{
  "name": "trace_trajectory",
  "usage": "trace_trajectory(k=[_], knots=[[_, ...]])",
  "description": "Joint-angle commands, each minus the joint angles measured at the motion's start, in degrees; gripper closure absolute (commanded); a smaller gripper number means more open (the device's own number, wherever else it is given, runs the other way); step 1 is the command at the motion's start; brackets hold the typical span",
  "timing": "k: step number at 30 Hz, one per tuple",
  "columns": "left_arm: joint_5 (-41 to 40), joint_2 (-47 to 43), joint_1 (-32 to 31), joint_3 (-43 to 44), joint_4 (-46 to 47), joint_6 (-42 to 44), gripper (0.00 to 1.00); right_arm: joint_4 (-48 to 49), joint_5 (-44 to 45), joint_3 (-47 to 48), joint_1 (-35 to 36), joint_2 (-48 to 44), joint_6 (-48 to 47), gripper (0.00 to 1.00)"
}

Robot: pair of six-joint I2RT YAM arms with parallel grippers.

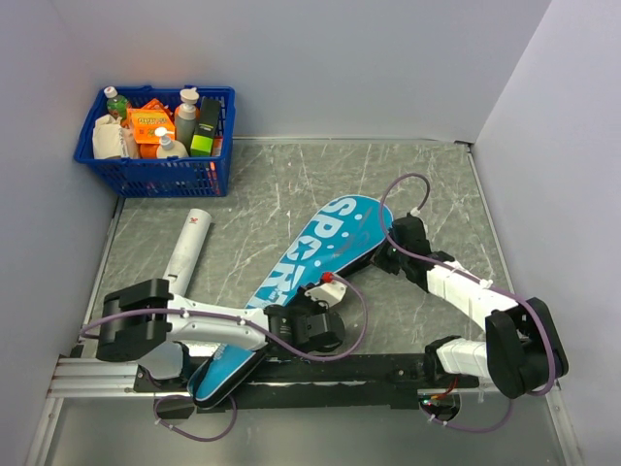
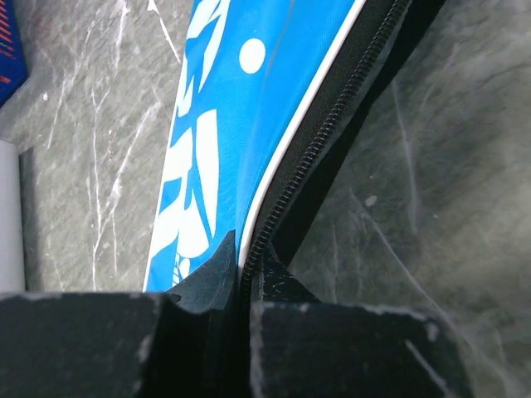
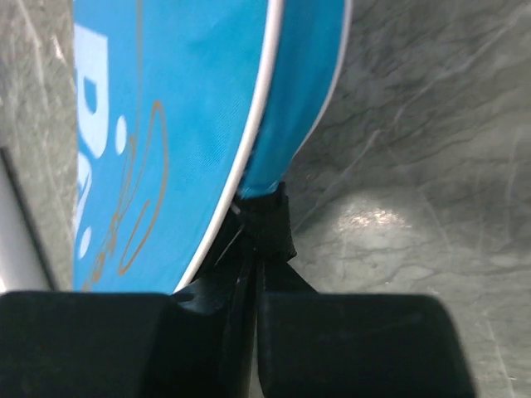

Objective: Pack up the badminton gear

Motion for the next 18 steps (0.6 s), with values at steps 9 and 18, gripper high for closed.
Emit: trace_trajectory(k=[9,18], knots=[[-2.4,-6.8,-3.0,0.0,-2.0,-3.4,0.99,-5.2,14.6,5.5,-0.7,-2.5,-3.1,0.78],[0.6,-12.6,-3.2,-3.3,0.2,-3.1,0.99,-10.4,14.7,7.8,-4.7,-5.9,-9.5,0.80]])
